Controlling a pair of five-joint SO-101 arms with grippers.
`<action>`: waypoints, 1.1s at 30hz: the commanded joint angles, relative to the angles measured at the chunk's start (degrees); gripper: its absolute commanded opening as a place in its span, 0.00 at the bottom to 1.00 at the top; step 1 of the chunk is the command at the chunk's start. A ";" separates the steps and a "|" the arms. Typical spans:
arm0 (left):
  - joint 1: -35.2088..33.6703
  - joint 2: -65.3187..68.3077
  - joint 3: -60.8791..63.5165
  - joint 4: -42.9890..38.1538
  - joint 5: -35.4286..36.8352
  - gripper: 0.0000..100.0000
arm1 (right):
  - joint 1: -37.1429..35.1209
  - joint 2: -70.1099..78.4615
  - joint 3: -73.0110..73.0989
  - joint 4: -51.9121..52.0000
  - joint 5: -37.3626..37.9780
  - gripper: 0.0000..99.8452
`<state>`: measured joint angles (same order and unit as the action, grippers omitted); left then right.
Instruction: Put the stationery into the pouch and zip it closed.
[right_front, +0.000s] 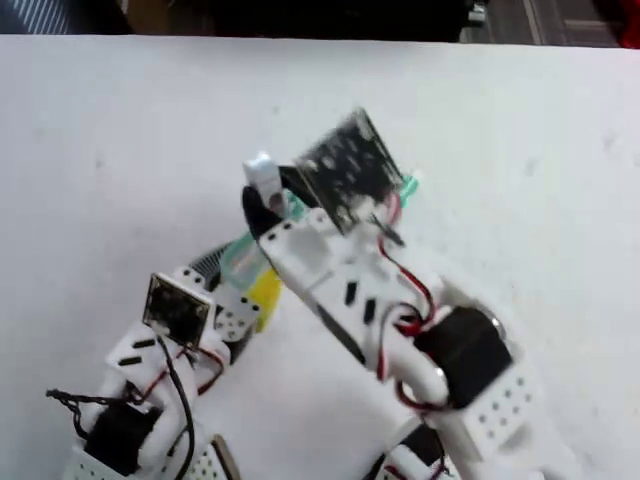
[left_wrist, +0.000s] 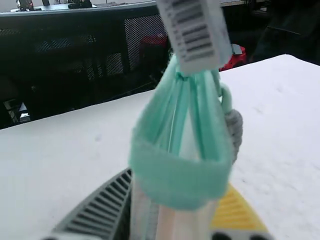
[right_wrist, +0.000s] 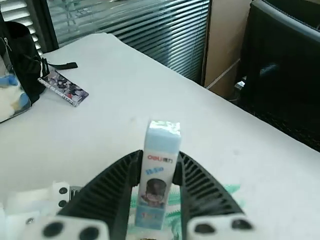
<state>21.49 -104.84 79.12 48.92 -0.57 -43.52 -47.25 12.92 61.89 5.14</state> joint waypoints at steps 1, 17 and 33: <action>-0.66 -0.22 -0.53 -1.49 0.88 0.18 | -0.66 -5.93 4.92 -5.05 0.44 0.02; -0.84 -0.22 -0.62 -1.49 0.88 0.18 | -1.45 -10.24 22.51 -24.31 0.53 0.02; -1.01 -0.22 -0.44 -1.49 0.88 0.17 | -3.38 -10.86 23.21 -13.67 6.15 0.21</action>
<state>21.05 -104.75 79.21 48.92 -0.40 -46.59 -57.71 36.92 45.19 8.92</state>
